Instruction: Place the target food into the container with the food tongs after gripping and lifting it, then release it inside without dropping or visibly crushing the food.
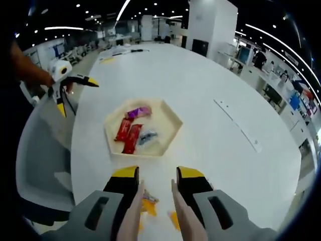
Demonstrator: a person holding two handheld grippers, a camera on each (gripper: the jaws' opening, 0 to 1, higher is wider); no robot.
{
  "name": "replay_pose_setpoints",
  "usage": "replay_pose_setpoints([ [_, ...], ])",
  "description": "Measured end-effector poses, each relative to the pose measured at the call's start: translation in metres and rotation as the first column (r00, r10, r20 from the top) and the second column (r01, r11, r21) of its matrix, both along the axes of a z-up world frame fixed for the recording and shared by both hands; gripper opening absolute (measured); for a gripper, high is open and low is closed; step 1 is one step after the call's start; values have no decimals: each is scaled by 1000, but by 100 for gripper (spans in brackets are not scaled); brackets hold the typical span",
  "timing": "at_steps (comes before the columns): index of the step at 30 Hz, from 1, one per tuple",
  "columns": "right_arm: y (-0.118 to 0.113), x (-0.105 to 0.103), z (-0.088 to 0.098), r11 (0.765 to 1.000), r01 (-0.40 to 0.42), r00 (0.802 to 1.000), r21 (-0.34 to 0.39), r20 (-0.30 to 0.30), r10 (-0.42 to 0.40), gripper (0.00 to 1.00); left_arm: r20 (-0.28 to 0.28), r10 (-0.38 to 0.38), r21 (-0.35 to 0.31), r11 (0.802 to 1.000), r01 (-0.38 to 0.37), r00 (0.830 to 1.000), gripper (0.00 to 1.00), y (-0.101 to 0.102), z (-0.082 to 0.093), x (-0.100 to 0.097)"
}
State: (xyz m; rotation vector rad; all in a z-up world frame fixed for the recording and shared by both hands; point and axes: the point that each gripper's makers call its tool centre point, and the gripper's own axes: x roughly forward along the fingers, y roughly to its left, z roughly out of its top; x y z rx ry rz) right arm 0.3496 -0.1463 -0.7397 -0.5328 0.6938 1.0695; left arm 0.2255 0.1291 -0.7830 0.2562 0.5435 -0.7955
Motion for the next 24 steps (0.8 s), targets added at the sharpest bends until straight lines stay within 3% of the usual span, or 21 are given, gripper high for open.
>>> replay_pose_setpoints([
  [24, -4, -21, -59, 999, -37, 998, -27, -55, 35, 29, -11, 10, 8, 1000, -10, 1000, 99, 1, -2, 1],
])
